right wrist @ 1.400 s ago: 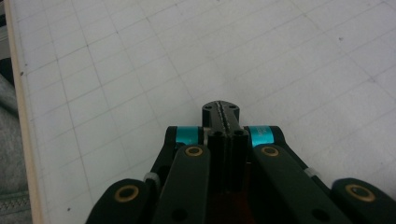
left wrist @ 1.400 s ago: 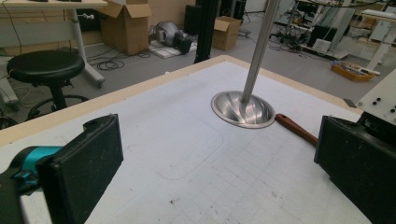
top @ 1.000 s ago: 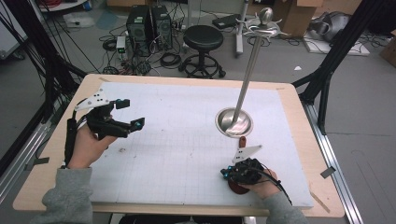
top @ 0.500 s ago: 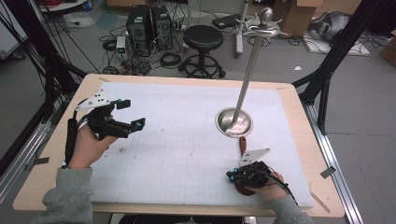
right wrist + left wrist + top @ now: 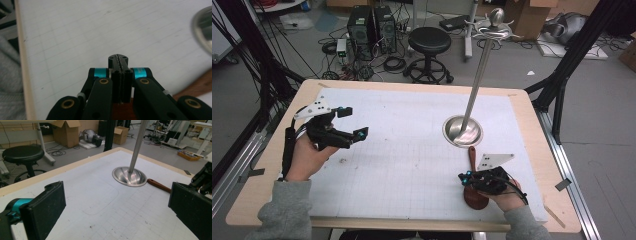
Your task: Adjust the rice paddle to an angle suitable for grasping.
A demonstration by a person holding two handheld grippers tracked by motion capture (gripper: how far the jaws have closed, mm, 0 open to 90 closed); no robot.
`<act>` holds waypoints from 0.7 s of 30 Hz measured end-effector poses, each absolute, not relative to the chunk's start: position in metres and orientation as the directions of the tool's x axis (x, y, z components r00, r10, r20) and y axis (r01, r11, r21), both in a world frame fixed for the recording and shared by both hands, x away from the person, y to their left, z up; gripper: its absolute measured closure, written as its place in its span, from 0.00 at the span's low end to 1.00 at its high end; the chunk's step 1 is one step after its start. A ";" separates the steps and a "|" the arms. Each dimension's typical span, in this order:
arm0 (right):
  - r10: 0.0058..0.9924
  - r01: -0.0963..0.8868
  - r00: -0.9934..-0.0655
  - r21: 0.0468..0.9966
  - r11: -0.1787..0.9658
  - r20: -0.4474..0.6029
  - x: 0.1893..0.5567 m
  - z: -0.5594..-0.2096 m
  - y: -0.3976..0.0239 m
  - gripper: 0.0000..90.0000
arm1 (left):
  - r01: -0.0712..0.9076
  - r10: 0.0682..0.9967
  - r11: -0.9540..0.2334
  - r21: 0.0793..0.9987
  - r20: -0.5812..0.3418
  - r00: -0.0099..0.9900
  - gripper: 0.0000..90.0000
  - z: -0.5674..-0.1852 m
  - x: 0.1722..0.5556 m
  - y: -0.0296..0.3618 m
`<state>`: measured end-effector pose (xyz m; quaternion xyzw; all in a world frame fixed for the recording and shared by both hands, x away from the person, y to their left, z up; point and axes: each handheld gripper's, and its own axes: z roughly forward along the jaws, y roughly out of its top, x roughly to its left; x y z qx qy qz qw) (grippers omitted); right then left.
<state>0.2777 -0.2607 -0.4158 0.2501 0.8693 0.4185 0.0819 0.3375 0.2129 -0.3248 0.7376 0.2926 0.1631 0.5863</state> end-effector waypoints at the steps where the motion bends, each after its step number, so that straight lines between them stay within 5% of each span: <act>1: 0.519 0.374 -0.852 0.771 0.515 0.066 0.280 -0.415 -0.264 1.00 | 0.241 0.624 -0.142 0.960 -0.102 0.774 0.02 -0.325 0.337 0.213; 11: 0.656 0.456 -0.753 0.764 0.457 0.057 0.302 -0.418 -0.299 1.00 | 0.247 0.630 -0.144 0.958 -0.104 0.770 0.02 -0.326 0.334 0.215; 21: 0.693 0.513 -0.717 0.731 0.450 0.076 0.311 -0.431 -0.306 1.00 | 0.243 0.631 -0.152 0.958 -0.096 0.770 0.02 -0.328 0.331 0.216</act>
